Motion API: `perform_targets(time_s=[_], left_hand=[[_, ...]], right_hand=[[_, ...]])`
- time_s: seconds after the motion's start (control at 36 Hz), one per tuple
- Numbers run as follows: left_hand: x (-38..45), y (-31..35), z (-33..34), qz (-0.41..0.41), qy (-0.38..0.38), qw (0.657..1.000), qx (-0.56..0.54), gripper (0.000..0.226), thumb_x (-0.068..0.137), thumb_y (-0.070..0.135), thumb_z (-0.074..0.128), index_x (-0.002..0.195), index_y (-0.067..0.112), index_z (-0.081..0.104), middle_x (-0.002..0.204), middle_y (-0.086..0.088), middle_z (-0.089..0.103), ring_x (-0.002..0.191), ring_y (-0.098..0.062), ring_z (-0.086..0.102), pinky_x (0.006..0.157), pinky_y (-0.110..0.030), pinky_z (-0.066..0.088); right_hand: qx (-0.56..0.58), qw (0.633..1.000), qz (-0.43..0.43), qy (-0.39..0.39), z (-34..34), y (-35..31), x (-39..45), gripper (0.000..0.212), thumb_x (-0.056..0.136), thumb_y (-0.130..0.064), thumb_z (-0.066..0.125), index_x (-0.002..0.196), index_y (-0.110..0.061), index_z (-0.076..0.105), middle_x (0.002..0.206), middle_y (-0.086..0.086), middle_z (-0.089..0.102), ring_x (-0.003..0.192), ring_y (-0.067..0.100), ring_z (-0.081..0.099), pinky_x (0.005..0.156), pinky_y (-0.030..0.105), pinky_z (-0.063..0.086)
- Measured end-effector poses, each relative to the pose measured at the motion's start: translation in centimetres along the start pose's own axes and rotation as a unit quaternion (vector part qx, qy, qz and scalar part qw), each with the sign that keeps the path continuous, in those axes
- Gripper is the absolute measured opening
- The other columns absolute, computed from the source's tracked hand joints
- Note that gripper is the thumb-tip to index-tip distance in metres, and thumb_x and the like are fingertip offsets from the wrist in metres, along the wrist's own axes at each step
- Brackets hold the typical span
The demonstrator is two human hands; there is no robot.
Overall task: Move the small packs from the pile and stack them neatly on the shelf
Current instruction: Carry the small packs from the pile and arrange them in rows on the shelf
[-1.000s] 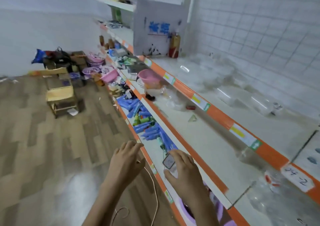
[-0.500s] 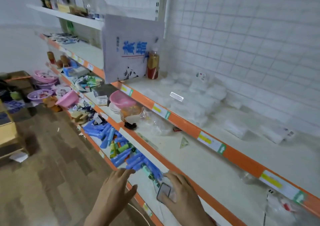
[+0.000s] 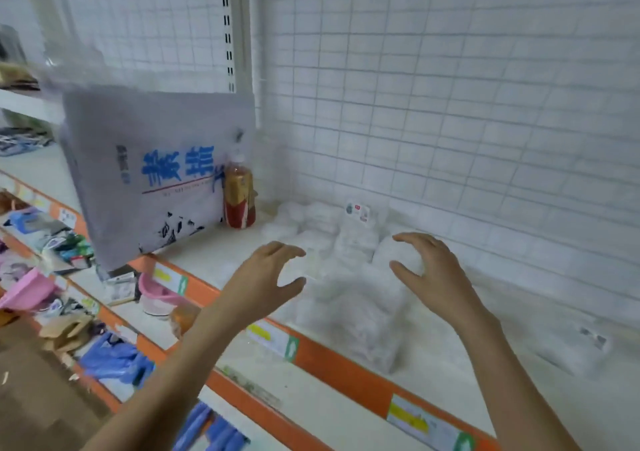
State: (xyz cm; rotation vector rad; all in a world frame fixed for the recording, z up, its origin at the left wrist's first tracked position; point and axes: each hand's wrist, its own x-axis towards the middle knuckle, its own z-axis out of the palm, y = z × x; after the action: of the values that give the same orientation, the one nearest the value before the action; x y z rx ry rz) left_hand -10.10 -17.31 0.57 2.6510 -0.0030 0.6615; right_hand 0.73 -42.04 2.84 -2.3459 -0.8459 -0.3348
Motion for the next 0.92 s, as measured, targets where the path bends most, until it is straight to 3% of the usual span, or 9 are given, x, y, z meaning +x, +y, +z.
perform_targets(time_s=[0.17,0.33,0.56,0.78,0.92], left_hand=[[9.6,-0.8,2.8,0.024,-0.050,0.997,-0.061,0.043,0.085,0.033,0.063,0.125,0.024,0.051,0.114,0.008,0.049,0.099,-0.005,0.047,0.084,-0.016,0.033],[15.3,-1.8,8.0,0.059,-0.123,0.990,-0.039,0.056,0.085,0.037,0.063,0.134,0.023,0.041,0.132,-0.003,0.042,0.122,-0.019,0.041,0.098,-0.029,0.035],[17.2,-4.3,12.0,0.120,-0.151,0.981,-0.027,0.060,0.081,0.030,0.069,0.133,0.019,0.042,0.135,-0.009,0.032,0.127,-0.025,0.031,0.100,-0.037,0.038],[18.9,-5.5,12.1,0.154,-0.175,0.971,-0.055,0.052,0.080,0.033,0.070,0.126,0.021,0.048,0.127,-0.004,0.037,0.120,-0.021,0.031,0.099,-0.029,0.033],[19.6,-6.4,11.5,0.171,-0.163,0.966,-0.102,0.046,0.082,0.037,0.066,0.123,0.021,0.055,0.124,0.001,0.048,0.118,-0.018,0.041,0.100,-0.025,0.033]], right_hand=[[-0.004,0.993,0.115,-0.033,1.1,5.7,6.1,0.046,0.087,-0.030,0.061,0.130,-0.022,0.046,0.136,0.001,0.043,0.127,0.019,0.038,0.099,0.032,0.035],[-0.044,0.975,0.167,-0.141,3.3,8.1,7.8,0.059,0.082,-0.039,0.065,0.134,-0.027,0.041,0.144,0.000,0.034,0.133,0.022,0.027,0.107,0.035,0.027],[-0.062,0.976,0.177,-0.113,4.5,8.0,7.8,0.062,0.078,-0.023,0.071,0.133,-0.025,0.042,0.136,0.004,0.034,0.127,0.022,0.031,0.101,0.029,0.030],[-0.053,0.973,0.215,-0.071,5.0,7.3,7.4,0.063,0.075,-0.022,0.075,0.130,-0.029,0.046,0.131,0.000,0.039,0.124,0.018,0.035,0.101,0.031,0.037],[-0.049,0.973,0.225,-0.026,5.0,6.4,7.1,0.053,0.074,-0.028,0.074,0.122,-0.028,0.050,0.125,-0.003,0.045,0.119,0.016,0.041,0.097,0.029,0.039]])
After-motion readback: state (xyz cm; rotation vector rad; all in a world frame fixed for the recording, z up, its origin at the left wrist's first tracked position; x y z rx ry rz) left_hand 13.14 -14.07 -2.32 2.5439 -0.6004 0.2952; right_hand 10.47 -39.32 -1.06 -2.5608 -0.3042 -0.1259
